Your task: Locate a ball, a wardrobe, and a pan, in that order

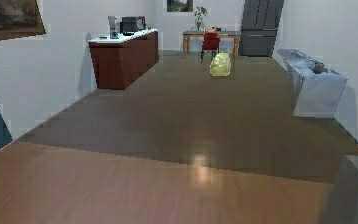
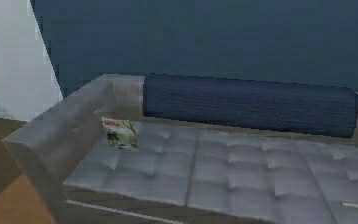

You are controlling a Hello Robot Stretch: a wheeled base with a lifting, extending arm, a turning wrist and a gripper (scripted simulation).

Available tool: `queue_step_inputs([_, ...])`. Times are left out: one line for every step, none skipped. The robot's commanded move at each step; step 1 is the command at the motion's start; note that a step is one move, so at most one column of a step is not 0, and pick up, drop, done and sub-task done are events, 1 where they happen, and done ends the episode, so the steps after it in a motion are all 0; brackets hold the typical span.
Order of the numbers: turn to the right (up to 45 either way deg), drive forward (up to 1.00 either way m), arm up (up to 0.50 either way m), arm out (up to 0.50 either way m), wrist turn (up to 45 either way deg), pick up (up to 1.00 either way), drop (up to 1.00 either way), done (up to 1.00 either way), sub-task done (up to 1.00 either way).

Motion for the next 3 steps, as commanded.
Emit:
queue_step_inputs([0.0, 0.2, 0.0, 0.0, 0.0, 0.0, 0.0, 0.0, 0.0])
queue_step_inputs([-6.0, 0.0, 0.0, 0.0, 0.0, 0.0, 0.0, 0.0, 0.0])
queue_step_inputs([0.0, 1.0, 0.0, 0.0, 0.0, 0.0, 0.0, 0.0, 0.0])
